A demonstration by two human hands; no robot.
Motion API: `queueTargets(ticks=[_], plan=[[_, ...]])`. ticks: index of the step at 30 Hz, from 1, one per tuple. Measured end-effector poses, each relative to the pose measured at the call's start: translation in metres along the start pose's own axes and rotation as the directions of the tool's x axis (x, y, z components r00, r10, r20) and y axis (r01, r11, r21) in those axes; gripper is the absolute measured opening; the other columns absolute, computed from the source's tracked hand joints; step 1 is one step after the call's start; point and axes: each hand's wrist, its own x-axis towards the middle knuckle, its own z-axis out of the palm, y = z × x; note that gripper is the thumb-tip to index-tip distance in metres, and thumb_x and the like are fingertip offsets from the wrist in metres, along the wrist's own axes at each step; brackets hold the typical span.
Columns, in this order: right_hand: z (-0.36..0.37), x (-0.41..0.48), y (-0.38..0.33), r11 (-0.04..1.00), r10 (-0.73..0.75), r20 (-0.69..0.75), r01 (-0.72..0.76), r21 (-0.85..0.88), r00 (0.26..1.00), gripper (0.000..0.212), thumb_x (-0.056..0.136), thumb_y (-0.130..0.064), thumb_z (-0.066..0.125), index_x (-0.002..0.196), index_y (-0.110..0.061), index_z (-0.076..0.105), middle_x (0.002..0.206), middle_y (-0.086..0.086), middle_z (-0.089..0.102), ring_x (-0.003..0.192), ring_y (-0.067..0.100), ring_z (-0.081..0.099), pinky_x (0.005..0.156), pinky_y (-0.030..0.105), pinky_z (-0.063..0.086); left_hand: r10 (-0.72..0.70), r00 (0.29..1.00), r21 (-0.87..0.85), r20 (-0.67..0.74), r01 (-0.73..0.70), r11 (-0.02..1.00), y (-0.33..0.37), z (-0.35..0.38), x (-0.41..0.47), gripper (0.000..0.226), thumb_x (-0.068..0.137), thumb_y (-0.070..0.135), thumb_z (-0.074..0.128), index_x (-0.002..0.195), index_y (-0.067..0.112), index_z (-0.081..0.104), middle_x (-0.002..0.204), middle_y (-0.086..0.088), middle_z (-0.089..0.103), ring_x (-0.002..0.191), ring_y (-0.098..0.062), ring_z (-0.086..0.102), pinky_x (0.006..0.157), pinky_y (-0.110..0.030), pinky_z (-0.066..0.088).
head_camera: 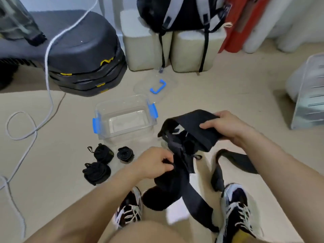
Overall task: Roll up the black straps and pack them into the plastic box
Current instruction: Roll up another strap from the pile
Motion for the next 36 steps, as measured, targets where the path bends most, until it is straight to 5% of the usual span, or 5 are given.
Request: queueTargets(ticks=[8, 15, 21, 30, 36], plan=[[-0.081, -0.133, -0.117, 0.795, -0.372, -0.066, 0.354, 0.492, 0.926, 0.006, 0.088, -0.013, 0.066, 0.086, -0.017, 0.062, 0.074, 0.001, 0.068, 0.063, 0.013, 0.068, 0.053, 0.024, 0.053, 0.103, 0.992, -0.044, -0.072, -0.106, 0.993, 0.129, -0.088, -0.059, 0.087, 0.079, 0.034, 0.082, 0.151, 0.034, 0.033, 0.142, 0.017, 0.043, 0.128, -0.002, 0.043, 0.102, -0.021, 0.039], [-0.114, -0.190, -0.116, 0.410, -0.473, -0.056, 0.276, 0.869, 0.879, 0.040, 0.093, -0.048, 0.057, 0.115, -0.016, 0.063, 0.102, 0.006, 0.070, 0.090, 0.020, 0.070, 0.076, 0.033, 0.057, 0.177, 0.921, -0.354, -0.346, -0.304, 0.884, 0.214, -0.104, -0.086, 0.009, 0.091, 0.017, 0.070, 0.091, 0.026, 0.070, 0.086, 0.007, 0.076, 0.084, -0.010, 0.072, 0.081, -0.030, 0.060], [-0.086, -0.183, -0.052, 0.852, -0.416, 0.182, 0.312, 0.421, 0.891, 0.068, 0.066, -0.068, 0.068, 0.125, -0.034, 0.061, 0.118, -0.006, 0.072, 0.114, 0.018, 0.065, 0.098, 0.050, 0.049, 0.036, 0.839, -0.537, -0.543, -0.380, 0.753, 0.238, -0.098, -0.102, 0.012, 0.089, 0.024, 0.074, 0.100, 0.021, 0.075, 0.093, 0.002, 0.078, 0.091, -0.016, 0.074, 0.081, -0.035, 0.060], [-0.079, -0.163, -0.050, 0.814, -0.478, -0.078, 0.475, 0.335, 0.875, 0.017, 0.097, -0.027, 0.062, 0.099, -0.015, 0.075, 0.077, -0.005, 0.071, 0.069, 0.005, 0.063, 0.077, 0.026, 0.047, -0.110, 0.976, -0.528, -0.188, -0.006, 0.849, 0.216, -0.120, -0.111, 0.034, 0.090, 0.045, 0.068, 0.110, 0.016, 0.069, 0.093, -0.002, 0.076, 0.077, -0.017, 0.070, 0.068, -0.034, 0.060], [-0.070, -0.168, -0.065, 0.740, -0.638, -0.266, 0.671, 0.045, 0.722, 0.026, 0.096, -0.029, 0.064, 0.084, -0.010, 0.077, 0.081, 0.015, 0.074, 0.067, 0.018, 0.064, 0.068, 0.040, 0.052, -0.043, 0.887, -0.383, -0.460, -0.154, 0.911, 0.212, -0.118, -0.110, 0.066, 0.072, 0.066, 0.074, 0.126, 0.034, 0.051, 0.115, 0.005, 0.062, 0.102, -0.010, 0.065, 0.085, -0.033, 0.056]])
